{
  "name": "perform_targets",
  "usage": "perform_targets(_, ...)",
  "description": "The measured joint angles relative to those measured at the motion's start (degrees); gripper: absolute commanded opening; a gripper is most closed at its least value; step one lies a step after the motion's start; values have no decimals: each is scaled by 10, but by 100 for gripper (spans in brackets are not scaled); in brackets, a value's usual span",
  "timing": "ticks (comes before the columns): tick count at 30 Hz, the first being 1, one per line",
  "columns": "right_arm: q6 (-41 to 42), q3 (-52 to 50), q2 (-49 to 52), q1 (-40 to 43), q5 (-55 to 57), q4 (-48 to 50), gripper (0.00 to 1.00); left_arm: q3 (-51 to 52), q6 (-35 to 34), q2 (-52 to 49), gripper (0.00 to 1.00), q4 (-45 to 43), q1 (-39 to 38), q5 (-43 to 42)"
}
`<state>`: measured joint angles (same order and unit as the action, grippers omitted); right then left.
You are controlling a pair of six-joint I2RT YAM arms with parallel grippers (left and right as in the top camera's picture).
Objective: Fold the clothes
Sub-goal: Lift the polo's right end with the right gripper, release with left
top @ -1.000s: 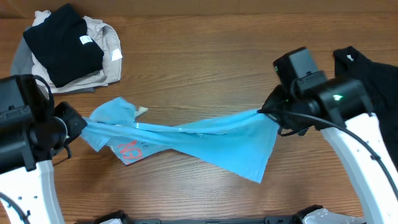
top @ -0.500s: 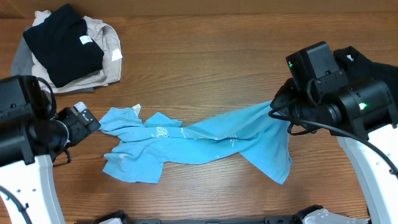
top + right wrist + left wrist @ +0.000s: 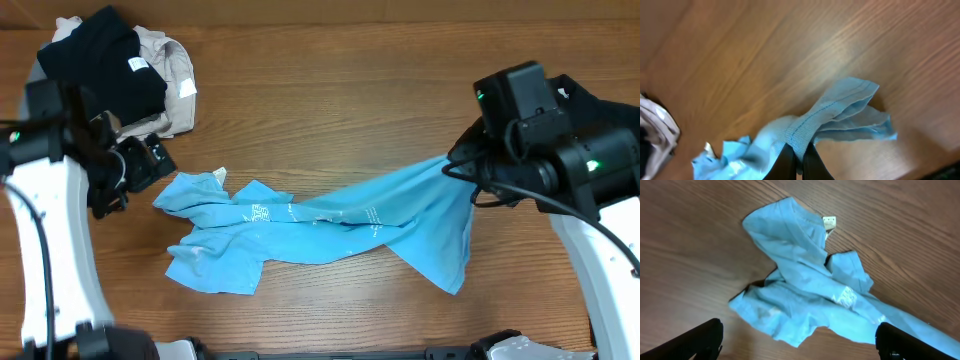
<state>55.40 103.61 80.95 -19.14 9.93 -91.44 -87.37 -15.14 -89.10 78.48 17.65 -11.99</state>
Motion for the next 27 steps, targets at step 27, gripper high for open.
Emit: perform_targets(27,-68,249,-9,37,-32,-59,4,0,65,-188,99,-75,-130,-78)
